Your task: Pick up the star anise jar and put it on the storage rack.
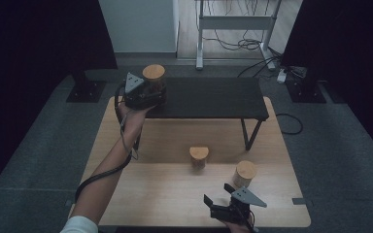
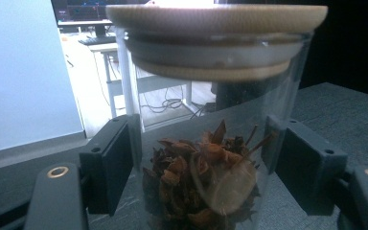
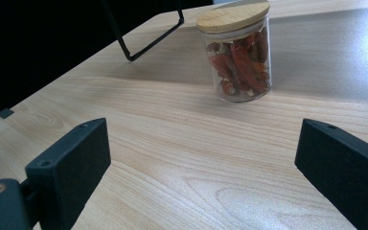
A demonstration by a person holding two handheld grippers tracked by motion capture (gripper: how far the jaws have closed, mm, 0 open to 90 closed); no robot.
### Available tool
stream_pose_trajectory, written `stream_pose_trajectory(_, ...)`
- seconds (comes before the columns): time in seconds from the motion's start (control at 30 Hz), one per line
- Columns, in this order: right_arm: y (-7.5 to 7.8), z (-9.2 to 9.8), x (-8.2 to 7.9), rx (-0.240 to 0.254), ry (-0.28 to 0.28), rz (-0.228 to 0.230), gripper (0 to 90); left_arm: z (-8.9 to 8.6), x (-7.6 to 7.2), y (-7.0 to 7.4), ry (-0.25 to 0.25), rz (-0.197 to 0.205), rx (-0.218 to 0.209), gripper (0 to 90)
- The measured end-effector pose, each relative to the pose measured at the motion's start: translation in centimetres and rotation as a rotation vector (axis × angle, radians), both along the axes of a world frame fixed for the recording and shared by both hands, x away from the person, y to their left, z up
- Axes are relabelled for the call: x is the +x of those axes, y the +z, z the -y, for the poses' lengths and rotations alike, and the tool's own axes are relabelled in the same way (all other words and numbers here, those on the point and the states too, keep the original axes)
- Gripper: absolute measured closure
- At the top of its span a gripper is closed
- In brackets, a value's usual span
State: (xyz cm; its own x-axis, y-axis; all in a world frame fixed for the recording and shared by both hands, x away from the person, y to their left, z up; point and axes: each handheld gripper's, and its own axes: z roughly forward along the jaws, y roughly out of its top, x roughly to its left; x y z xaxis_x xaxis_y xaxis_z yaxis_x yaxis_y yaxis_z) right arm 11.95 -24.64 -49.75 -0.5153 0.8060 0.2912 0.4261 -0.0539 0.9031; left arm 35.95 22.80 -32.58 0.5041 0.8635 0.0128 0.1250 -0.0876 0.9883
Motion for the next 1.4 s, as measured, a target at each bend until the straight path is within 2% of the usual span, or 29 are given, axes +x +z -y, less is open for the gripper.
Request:
stream_pose_trajectory(0.4, 0.0, -0.1, 0.0, -0.001, 0.003, 0.002, 4.5, 0.0, 0.0, -0.1, 0.000, 0.001, -0.002, 25.9)
stream_pose_trajectory(0.57, 0.0, 0.0, 0.0, 0.002, 0.000, 0.000, 4.5, -0.3, 0.1, 0.0, -0.007, -0.010, -0.013, 25.3)
stream_pose_trajectory(0.7, 0.0, 0.0, -0.1, 0.002, 0.002, 0.002, 4.6, -0.6, 0.4, 0.0, -0.015, -0.037, -0.018, 18.9)
stream_pose_trajectory(0.8, 0.0, 0.0, 0.0, 0.002, 0.001, 0.002, 4.5, -0.6, 0.1, -0.1, 0.009, -0.045, -0.012, 10.8)
stream_pose_trajectory(0.97, 0.0, -0.1, 0.0, -0.002, 0.006, 0.003, 4.5, -1.0, -0.1, -0.1, 0.021, -0.076, -0.028, 3.7)
stream_pose_trajectory(1.13, 0.0, -0.1, -0.1, -0.006, 0.004, 0.004, 4.5, -1.7, -0.3, -0.3, 0.005, -0.100, -0.060, 2.7)
stream_pose_trajectory(1.4, 0.1, -0.3, -0.3, -0.011, 0.004, 0.004, 4.5, -2.6, -0.9, -0.6, -0.029, -0.102, -0.089, 2.6)
